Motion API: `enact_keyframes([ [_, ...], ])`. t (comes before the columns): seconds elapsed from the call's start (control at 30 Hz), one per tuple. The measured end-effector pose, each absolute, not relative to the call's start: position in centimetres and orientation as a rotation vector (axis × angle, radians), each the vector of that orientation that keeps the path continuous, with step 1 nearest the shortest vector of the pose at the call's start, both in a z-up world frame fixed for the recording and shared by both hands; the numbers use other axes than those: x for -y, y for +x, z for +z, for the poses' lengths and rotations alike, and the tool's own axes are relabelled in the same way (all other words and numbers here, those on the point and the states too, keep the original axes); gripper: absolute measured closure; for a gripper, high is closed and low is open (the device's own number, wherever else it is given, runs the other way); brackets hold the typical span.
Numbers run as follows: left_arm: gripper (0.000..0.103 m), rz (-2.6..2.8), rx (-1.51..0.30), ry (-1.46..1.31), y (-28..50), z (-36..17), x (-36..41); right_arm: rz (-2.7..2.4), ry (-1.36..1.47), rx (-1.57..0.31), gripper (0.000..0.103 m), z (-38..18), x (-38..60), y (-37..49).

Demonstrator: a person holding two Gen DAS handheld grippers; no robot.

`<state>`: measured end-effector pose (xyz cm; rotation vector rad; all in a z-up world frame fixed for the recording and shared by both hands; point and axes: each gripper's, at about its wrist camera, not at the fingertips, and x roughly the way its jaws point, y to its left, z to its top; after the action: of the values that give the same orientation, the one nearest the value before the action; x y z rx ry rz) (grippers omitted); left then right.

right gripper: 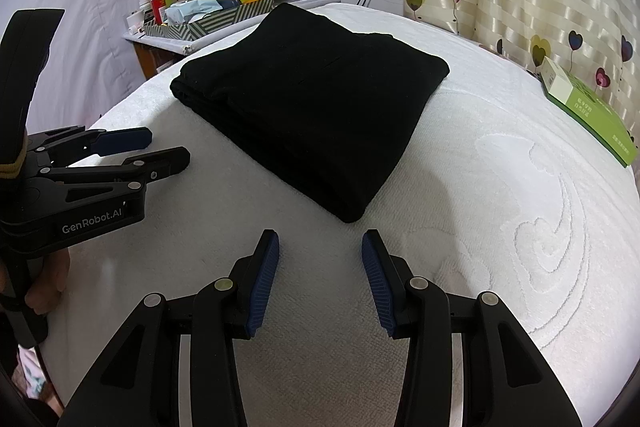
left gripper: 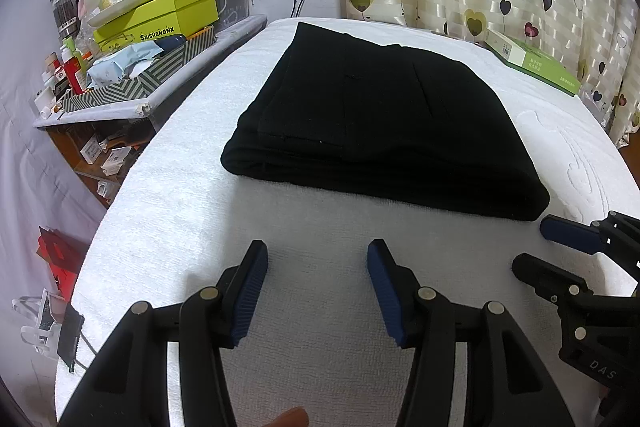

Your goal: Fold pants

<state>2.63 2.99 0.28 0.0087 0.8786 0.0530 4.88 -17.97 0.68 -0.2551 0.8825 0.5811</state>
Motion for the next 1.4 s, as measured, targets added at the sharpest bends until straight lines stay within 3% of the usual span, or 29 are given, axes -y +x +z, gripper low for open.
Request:
enact_keyframes([
  [1.4,0.043,0.061,-0.880,0.004,2.73,0.21,-3.33,0.582,-0.254,-0.882,0.058,0.64,18.00,4.89],
])
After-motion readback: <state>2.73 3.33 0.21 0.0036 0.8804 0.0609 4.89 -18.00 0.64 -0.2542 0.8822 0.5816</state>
